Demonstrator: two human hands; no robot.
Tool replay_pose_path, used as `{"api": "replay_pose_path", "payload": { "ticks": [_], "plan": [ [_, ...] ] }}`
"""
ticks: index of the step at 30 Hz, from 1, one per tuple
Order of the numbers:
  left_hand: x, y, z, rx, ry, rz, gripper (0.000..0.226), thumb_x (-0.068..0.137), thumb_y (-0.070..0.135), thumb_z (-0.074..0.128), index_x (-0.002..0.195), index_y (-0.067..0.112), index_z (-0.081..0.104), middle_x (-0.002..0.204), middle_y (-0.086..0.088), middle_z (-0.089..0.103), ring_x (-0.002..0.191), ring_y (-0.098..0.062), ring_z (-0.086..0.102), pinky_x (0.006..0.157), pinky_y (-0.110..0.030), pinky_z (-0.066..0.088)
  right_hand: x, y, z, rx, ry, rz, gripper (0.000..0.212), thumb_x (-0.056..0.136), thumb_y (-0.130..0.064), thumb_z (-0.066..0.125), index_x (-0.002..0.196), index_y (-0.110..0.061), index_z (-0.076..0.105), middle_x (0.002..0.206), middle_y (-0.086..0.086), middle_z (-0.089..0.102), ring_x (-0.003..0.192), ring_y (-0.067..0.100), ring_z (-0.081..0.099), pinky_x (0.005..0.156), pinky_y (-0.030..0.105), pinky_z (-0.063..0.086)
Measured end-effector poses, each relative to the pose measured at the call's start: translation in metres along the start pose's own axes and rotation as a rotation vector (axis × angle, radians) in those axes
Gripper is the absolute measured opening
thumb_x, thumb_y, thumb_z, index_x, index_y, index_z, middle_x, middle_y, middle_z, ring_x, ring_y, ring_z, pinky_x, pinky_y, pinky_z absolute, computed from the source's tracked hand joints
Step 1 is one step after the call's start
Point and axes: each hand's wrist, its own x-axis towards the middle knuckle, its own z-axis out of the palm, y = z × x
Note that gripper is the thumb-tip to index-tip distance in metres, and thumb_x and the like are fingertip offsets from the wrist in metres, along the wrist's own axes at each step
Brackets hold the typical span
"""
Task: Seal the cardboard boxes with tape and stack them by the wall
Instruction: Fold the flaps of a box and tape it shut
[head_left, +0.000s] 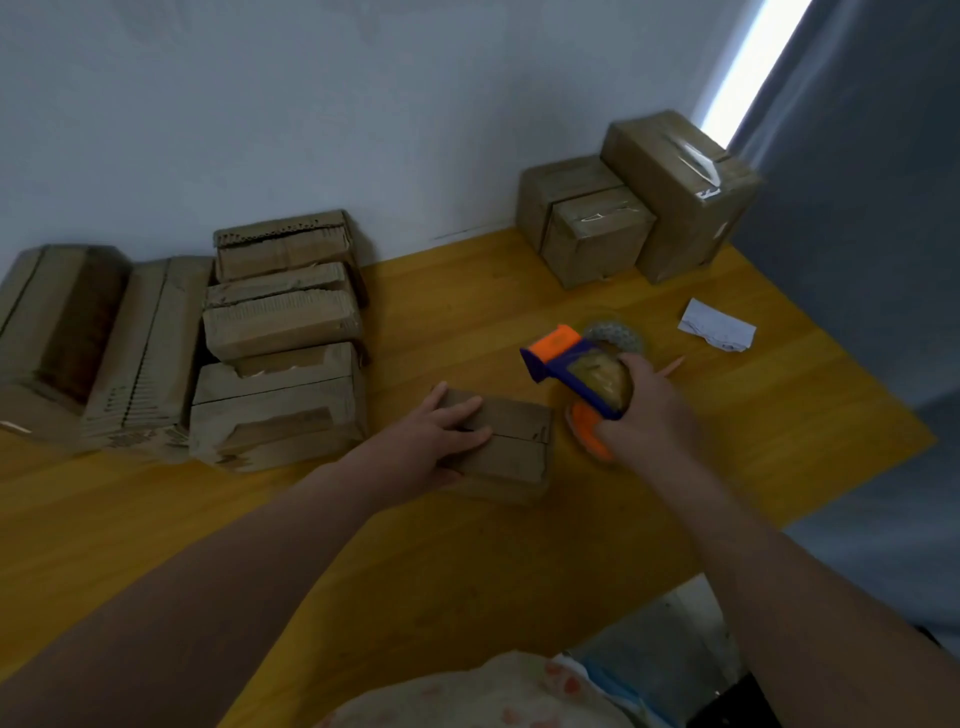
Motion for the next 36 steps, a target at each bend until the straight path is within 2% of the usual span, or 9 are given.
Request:
{"api": "replay_pose_path", "payload": {
  "ticks": [5, 11, 14, 17, 20, 22, 24, 29, 36],
  "plan": [
    [0.006, 0.001, -0.002, 0.024, -0.031, 0.078, 0.065, 0.093, 0.026, 0.06, 0.15, 0.029, 0.028, 0.16, 0.015, 0.005, 0.147, -0.021, -0.012, 0.115, -0.041, 0.025, -0.001, -0.032, -0.036, -0.012, 0.012, -0.342, 0.077, 0.071, -0.039, 0.082, 0.137, -0.028, 0.043, 0.119, 0.001, 0.055, 0.107, 0.019, 0.052, 0.08, 0.03, 0.045],
    [0.008, -0.002, 0.007, -0.095, 0.116, 0.133, 0.066, 0.088, 0.024, 0.067, 0.147, 0.024, 0.037, 0.158, 0.013, 0.02, 0.147, -0.019, -0.003, 0.117, -0.038, 0.022, -0.013, -0.05, -0.045, 0.078, -0.212, -0.367, 0.077, 0.07, -0.012, 0.078, 0.137, -0.032, 0.044, 0.104, -0.01, 0.048, 0.085, 0.005, 0.053, 0.058, 0.009, 0.038],
    [0.003, -0.003, 0.01, -0.228, 0.276, 0.246, 0.062, 0.085, 0.02, 0.069, 0.141, 0.027, 0.046, 0.152, 0.019, 0.027, 0.144, -0.013, 0.019, 0.11, -0.032, 0.034, -0.02, -0.052, -0.033, 0.058, -0.247, -0.431, 0.076, 0.071, -0.016, 0.078, 0.137, -0.031, 0.044, 0.103, -0.013, 0.047, 0.085, 0.005, 0.053, 0.06, 0.009, 0.041],
    [-0.005, 0.001, 0.008, -0.368, 0.374, 0.083, 0.034, 0.092, 0.018, 0.06, 0.126, 0.022, 0.062, 0.143, 0.01, 0.046, 0.133, -0.012, 0.039, 0.101, -0.034, 0.042, -0.023, -0.052, -0.032, 0.082, -0.22, -0.438, 0.075, 0.071, -0.019, 0.079, 0.137, -0.029, 0.045, 0.107, -0.01, 0.047, 0.094, 0.01, 0.052, 0.065, 0.016, 0.045],
    [-0.006, 0.01, -0.007, -0.9, 0.53, -0.316, 0.022, 0.099, 0.022, 0.049, 0.106, 0.014, 0.068, 0.116, -0.005, 0.065, 0.102, -0.016, 0.058, 0.082, -0.032, 0.045, -0.023, -0.047, -0.033, 0.096, -0.212, -0.423, 0.077, 0.071, -0.019, 0.079, 0.139, -0.027, 0.043, 0.111, -0.008, 0.047, 0.097, 0.012, 0.052, 0.066, 0.018, 0.045],
    [-0.007, 0.013, -0.022, -1.485, 0.434, -0.479, 0.041, 0.1, 0.041, 0.043, 0.099, 0.009, 0.068, 0.108, -0.012, 0.068, 0.092, -0.021, 0.062, 0.073, -0.032, 0.046, -0.025, -0.045, -0.031, 0.09, -0.217, -0.441, 0.077, 0.072, -0.018, 0.08, 0.139, -0.028, 0.043, 0.11, -0.008, 0.047, 0.096, 0.011, 0.052, 0.067, 0.018, 0.046],
    [-0.007, 0.01, -0.032, -1.722, 0.295, -0.498, 0.057, 0.096, 0.054, 0.041, 0.098, 0.005, 0.07, 0.097, -0.013, 0.07, 0.086, -0.023, 0.063, 0.069, -0.032, 0.046, -0.026, -0.045, -0.029, 0.074, -0.215, -0.469, 0.076, 0.071, -0.019, 0.08, 0.137, -0.029, 0.043, 0.11, -0.008, 0.049, 0.097, 0.012, 0.054, 0.07, 0.022, 0.05],
    [-0.006, 0.009, -0.039, -1.73, 0.279, -0.475, 0.018, 0.095, 0.026, 0.057, 0.088, 0.012, 0.065, 0.077, -0.006, 0.066, 0.068, -0.014, 0.06, 0.059, -0.025, 0.048, -0.027, -0.042, -0.027, 0.066, -0.202, -0.484, 0.077, 0.07, -0.022, 0.082, 0.137, -0.029, 0.044, 0.119, -0.004, 0.054, 0.102, 0.014, 0.055, 0.078, 0.03, 0.053],
    [-0.007, 0.009, -0.039, -1.68, 0.36, -0.482, 0.011, 0.093, 0.004, 0.054, 0.09, 0.008, 0.064, 0.067, -0.005, 0.063, 0.061, -0.013, 0.057, 0.056, -0.025, 0.049, -0.03, -0.047, -0.03, 0.016, -0.197, -0.504, 0.077, 0.072, -0.023, 0.08, 0.139, -0.03, 0.043, 0.119, -0.004, 0.053, 0.103, 0.015, 0.054, 0.082, 0.034, 0.053]
  ]
}}
